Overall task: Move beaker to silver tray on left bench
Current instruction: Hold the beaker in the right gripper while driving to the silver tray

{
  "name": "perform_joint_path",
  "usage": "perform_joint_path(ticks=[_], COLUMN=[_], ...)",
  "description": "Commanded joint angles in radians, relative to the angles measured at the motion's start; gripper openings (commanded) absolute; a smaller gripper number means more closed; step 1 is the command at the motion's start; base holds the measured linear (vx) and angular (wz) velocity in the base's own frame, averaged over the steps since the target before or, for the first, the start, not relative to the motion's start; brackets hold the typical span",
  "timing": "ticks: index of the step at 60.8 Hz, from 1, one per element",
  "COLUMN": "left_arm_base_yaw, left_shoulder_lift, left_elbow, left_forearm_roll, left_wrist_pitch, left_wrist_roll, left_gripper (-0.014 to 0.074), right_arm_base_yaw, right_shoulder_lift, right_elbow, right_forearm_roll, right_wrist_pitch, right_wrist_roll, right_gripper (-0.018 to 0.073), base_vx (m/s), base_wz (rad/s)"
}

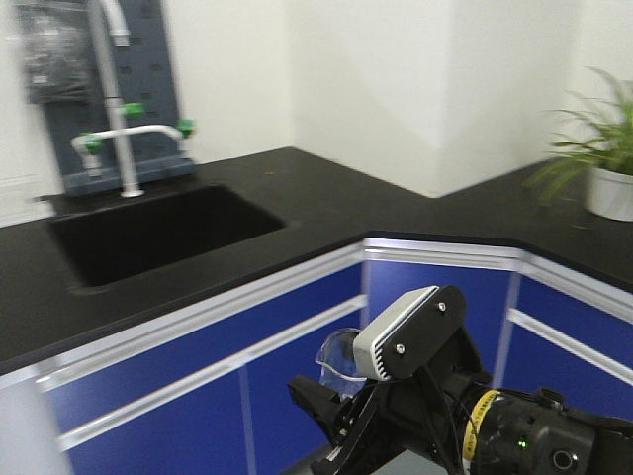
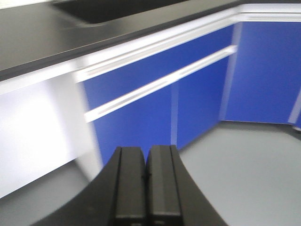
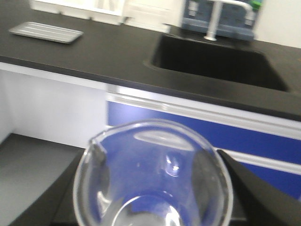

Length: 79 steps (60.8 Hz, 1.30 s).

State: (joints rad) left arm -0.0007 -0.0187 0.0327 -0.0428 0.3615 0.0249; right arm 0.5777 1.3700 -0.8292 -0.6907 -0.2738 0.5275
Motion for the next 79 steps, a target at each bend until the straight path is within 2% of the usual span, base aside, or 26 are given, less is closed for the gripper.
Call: perform_joint_path(ticks=[1,37,79], left_arm_base_yaw=[-0.003,-0.003,-0.003], left_shoulder_lift=[-0.006,-0.006,-0.006], left_elbow=[0.020,0.020,0.020], left_forearm_roll=[-0.008,-0.008,-0.008], left_wrist_pitch=[-0.079,-0.079,-0.079], left_wrist_roll=[-0.001,-0.001,-0.001], left_gripper=[0.0001,0.0001,0.0001], right_arm_base_yaw=[-0.001,-0.001,-0.001], right_shoulder_lift=[-0.031,-0.031,-0.031], right_elbow=[-0.030,-0.030,-0.030], right_forearm_roll=[0.015,0.015,0.015], right_wrist_pitch=[-0.067,-0.067,-0.067], right_wrist_roll=[0.002,0.002,0.002], right_gripper=[-0.0011,-0.0011,-0.0011], base_vx=[-0.04,0.03,0.13], base_wz=[0.83,0.64,0.38])
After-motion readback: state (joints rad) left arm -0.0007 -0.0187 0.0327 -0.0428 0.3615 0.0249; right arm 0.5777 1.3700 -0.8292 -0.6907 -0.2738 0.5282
